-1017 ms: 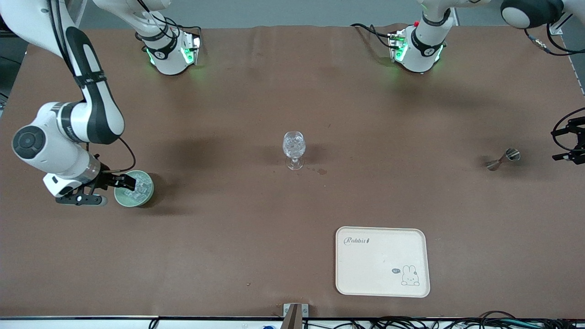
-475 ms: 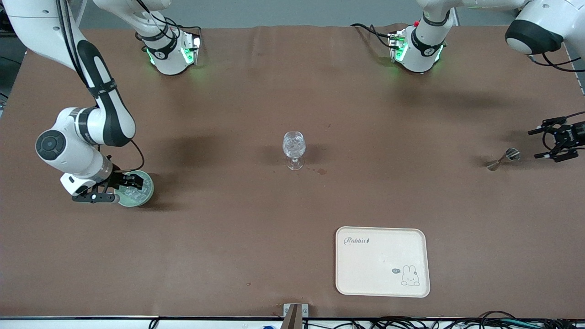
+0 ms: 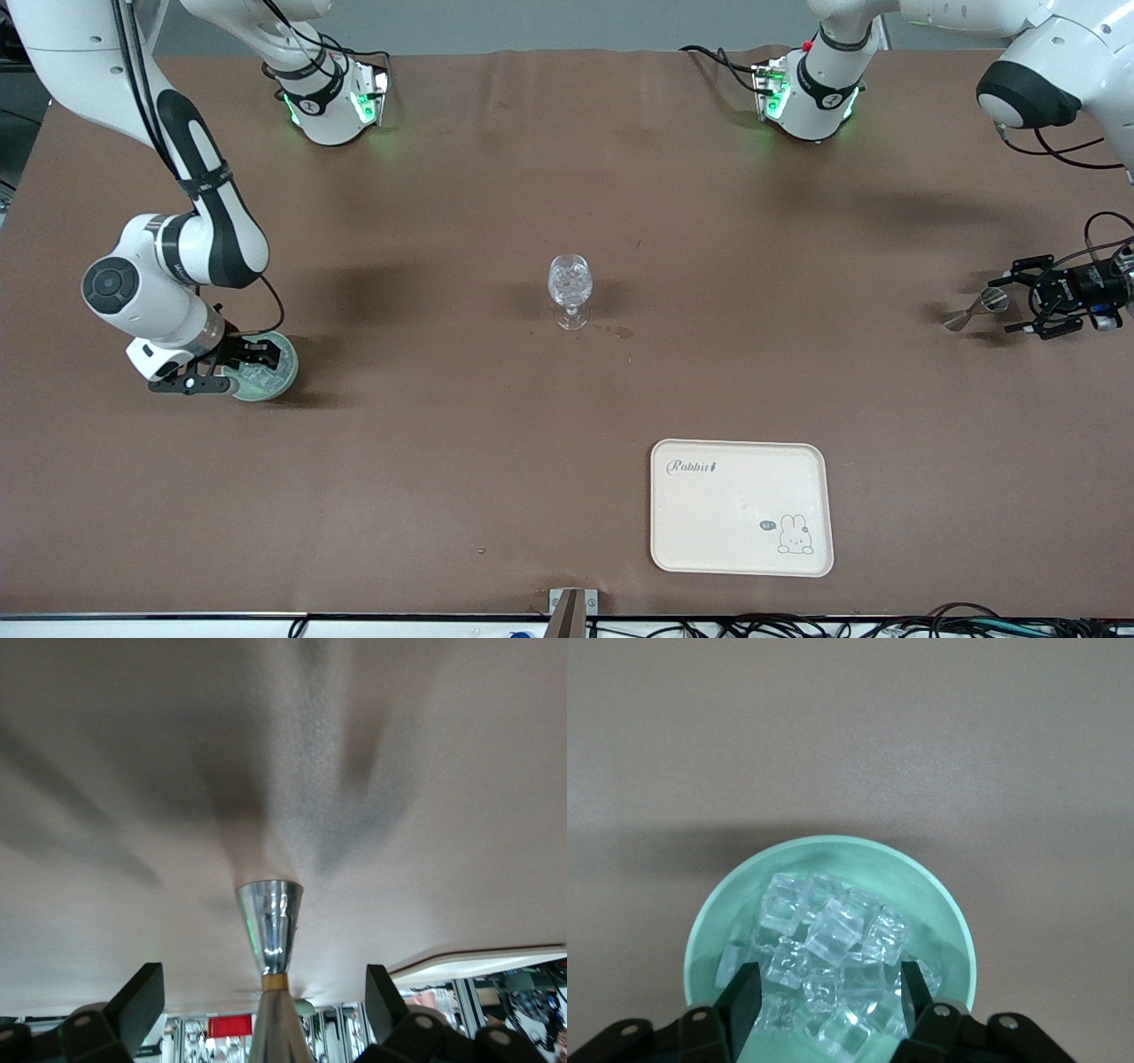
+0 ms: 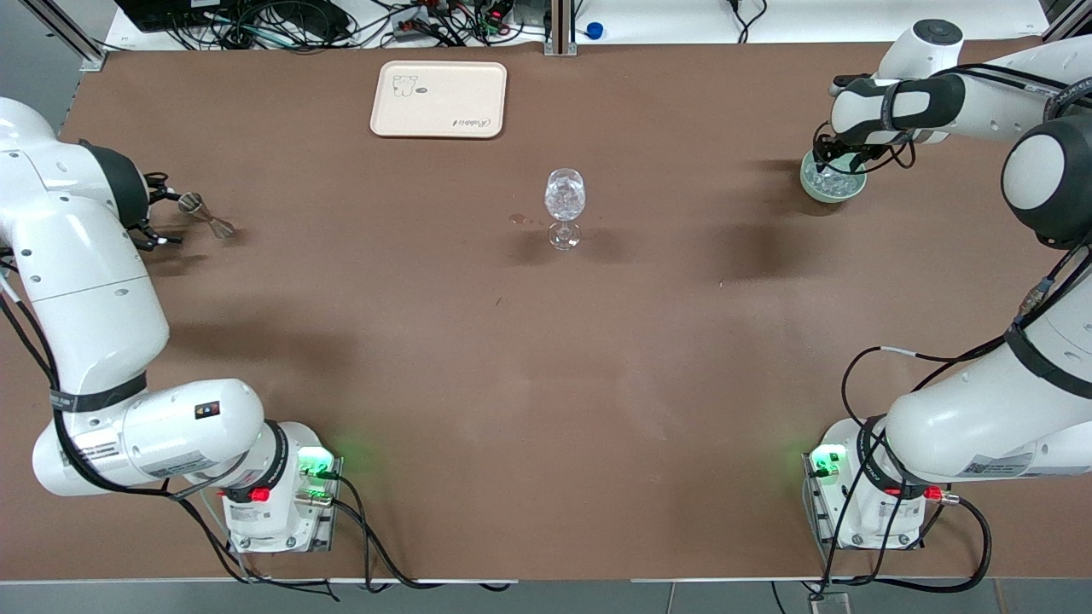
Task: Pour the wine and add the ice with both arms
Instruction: 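Grasp ice cubes with the right gripper while the left gripper grasps the jigger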
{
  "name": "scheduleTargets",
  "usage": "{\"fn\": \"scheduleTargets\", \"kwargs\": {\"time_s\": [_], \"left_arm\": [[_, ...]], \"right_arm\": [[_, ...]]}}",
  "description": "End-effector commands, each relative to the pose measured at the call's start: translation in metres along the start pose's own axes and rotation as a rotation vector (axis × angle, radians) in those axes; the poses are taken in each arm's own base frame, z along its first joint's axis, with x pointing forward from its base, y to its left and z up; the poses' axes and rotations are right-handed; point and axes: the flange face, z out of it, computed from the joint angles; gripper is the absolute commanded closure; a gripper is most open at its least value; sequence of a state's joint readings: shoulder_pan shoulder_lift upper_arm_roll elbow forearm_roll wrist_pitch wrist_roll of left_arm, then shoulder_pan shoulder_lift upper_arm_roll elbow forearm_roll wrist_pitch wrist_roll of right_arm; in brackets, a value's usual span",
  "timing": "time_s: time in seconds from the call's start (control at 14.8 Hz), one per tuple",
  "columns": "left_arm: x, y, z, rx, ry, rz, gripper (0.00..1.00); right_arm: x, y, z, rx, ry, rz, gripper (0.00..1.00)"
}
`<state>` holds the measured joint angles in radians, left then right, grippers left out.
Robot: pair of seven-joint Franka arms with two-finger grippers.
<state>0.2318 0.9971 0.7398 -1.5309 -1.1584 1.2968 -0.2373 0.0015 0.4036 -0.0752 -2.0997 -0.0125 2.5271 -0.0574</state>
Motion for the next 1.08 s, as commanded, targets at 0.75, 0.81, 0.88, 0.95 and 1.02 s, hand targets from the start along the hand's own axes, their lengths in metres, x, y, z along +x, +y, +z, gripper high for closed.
{"fn": "scheduleTargets", "kwargs": {"time_s": [0.75, 0.81, 0.88, 0.95, 1.02], "left_arm": [[0.006, -0.008, 0.036, -0.035, -0.154, -0.034, 0.23], [0.006, -0.008, 0.037, -0.037, -0.156, -0.032, 0.28], [0.006, -0.007, 0.038, -0.042, -0.161, -0.031, 0.35], [0.007, -0.01, 0.04, -0.047, -0.166, -0.041, 0.45], [0.007, -0.009, 0.042, -0.042, -0.165, -0.042, 0.54]], "right_arm": [[-0.01, 0.005, 0.028, 0.004, -0.039, 0.003, 0.31], [-0.011, 0.005, 0.027, 0.005, -0.046, 0.009, 0.31], [-0.011, 0.005, 0.027, 0.009, -0.051, 0.015, 0.31], [-0.009, 0.005, 0.025, 0.012, -0.048, 0.021, 0.31], [-0.01, 0.004, 0.026, 0.013, -0.053, 0.021, 0.31]]}}
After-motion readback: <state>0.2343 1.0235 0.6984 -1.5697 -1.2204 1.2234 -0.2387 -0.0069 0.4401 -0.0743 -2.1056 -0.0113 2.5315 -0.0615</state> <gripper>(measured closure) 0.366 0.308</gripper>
